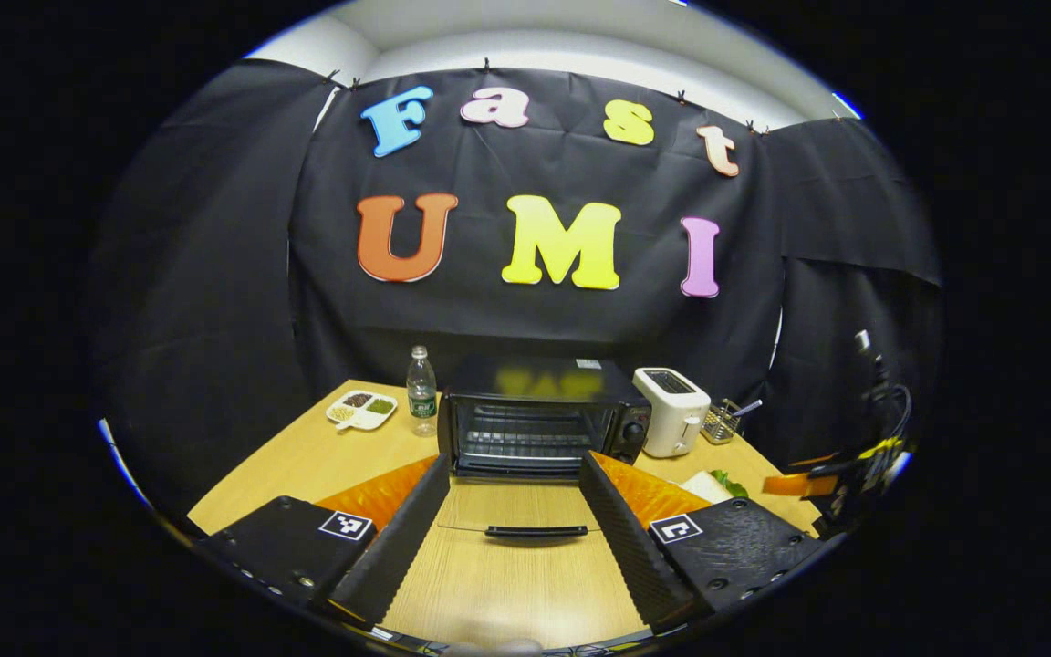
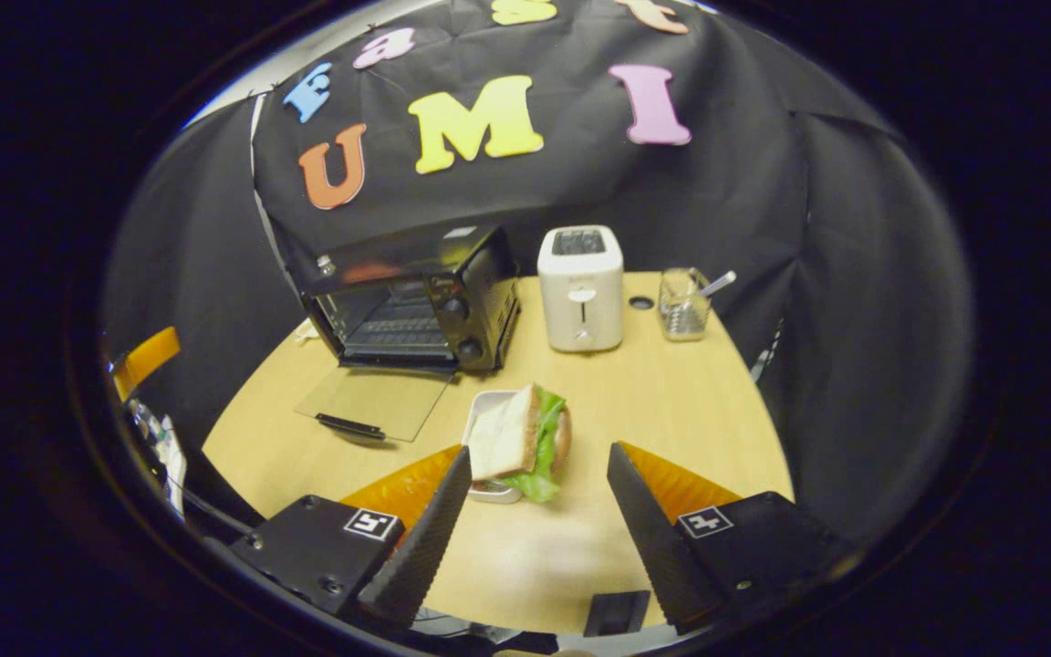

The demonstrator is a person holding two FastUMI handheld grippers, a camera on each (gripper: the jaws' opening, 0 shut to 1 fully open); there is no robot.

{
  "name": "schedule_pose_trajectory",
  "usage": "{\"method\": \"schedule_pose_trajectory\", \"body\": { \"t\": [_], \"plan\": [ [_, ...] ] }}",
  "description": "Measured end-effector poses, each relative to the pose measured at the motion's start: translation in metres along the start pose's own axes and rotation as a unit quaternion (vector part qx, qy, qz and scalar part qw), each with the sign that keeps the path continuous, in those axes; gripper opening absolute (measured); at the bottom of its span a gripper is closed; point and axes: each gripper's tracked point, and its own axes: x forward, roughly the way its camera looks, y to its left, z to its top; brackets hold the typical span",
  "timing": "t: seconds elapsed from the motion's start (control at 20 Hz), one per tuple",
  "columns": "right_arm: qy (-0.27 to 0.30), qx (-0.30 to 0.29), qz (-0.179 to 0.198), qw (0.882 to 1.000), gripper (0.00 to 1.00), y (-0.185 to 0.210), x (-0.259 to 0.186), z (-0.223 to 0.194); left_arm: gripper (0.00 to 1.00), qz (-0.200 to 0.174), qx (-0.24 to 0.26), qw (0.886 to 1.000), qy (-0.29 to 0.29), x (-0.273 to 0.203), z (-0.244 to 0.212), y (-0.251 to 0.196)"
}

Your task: Open the electric oven with the left hand, put the food in, and close the electric oven.

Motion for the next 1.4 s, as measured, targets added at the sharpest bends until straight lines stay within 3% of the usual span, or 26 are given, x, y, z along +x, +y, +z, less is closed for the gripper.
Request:
{"method": "schedule_pose_trajectory", "body": {
  "t": [0.05, 0.1, 0.15, 0.2, 0.25, 0.35, 0.4, 0.45, 0.5, 0.6, 0.75, 0.8, 0.85, 1.1, 1.25, 1.4],
  "plan": [
    [0.022, 0.024, 0.024, 0.999, 0.96, 0.000, 0.015, -0.002, 0.95, 0.007, 0.008, 1.000, -0.008, -0.006, 0.008, 0.001],
    [0.035, 0.047, 0.043, 0.997, 0.85, 0.000, 0.030, -0.003, 0.95, 0.017, 0.016, 1.000, -0.014, -0.011, 0.016, 0.002],
    [0.051, 0.062, 0.054, 0.995, 0.84, -0.003, 0.043, -0.001, 0.95, 0.032, 0.023, 0.999, -0.020, -0.014, 0.023, 0.005],
    [0.063, 0.069, 0.061, 0.994, 0.94, -0.006, 0.053, 0.005, 0.95, 0.054, 0.026, 0.998, -0.021, -0.017, 0.026, 0.009],
    [0.067, 0.068, 0.066, 0.993, 0.82, -0.011, 0.063, 0.011, 0.95, 0.072, 0.022, 0.997, -0.022, -0.018, 0.031, 0.011],
    [0.091, 0.057, 0.081, 0.991, 0.80, -0.013, 0.080, 0.013, 0.94, 0.100, 0.010, 0.995, -0.017, -0.019, 0.035, 0.012],
    [0.101, 0.056, 0.094, 0.989, 0.92, -0.012, 0.085, 0.015, 0.94, 0.111, 0.004, 0.994, -0.014, -0.020, 0.036, 0.012],
    [0.114, 0.059, 0.100, 0.987, 0.87, -0.011, 0.090, 0.014, 0.94, 0.119, -0.001, 0.993, -0.012, -0.019, 0.035, 0.011],
    [0.124, 0.063, 0.107, 0.985, 0.70, -0.011, 0.093, 0.011, 0.94, 0.125, -0.004, 0.992, -0.011, -0.020, 0.036, 0.009],
    [0.131, 0.074, 0.120, 0.981, 0.72, -0.011, 0.098, 0.014, 0.94, 0.134, -0.006, 0.991, -0.009, -0.020, 0.038, 0.007],
    [0.125, 0.083, 0.131, 0.980, 0.45, -0.004, 0.094, 0.021, 0.94, 0.139, -0.010, 0.990, -0.002, -0.021, 0.035, 0.009],
    [0.120, 0.081, 0.130, 0.981, 0.33, -0.002, 0.092, 0.019, 0.94, 0.140, -0.010, 0.990, -0.002, -0.020, 0.035, 0.010],
    [0.115, 0.079, 0.129, 0.982, 0.39, 0.001, 0.088, 0.020, 0.94, 0.140, -0.010, 0.990, 0.001, -0.020, 0.035, 0.010],
    [0.026, 0.084, 0.100, 0.991, 0.38, 0.025, 0.046, 0.059, 0.94, 0.137, -0.005, 0.991, -0.005, -0.029, 0.040, 0.028],
    [-0.043, 0.130, 0.103, 0.985, 0.37, 0.071, 0.022, 0.083, 0.94, 0.122, -0.010, 0.992, -0.010, -0.032, 0.043, 0.034],
    [-0.116, 0.183, 0.112, 0.970, 0.37, 0.127, 0.020, 0.099, 0.95, 0.086, -0.003, 0.996, -0.010, -0.037, 0.043, 0.031]
  ]
}}
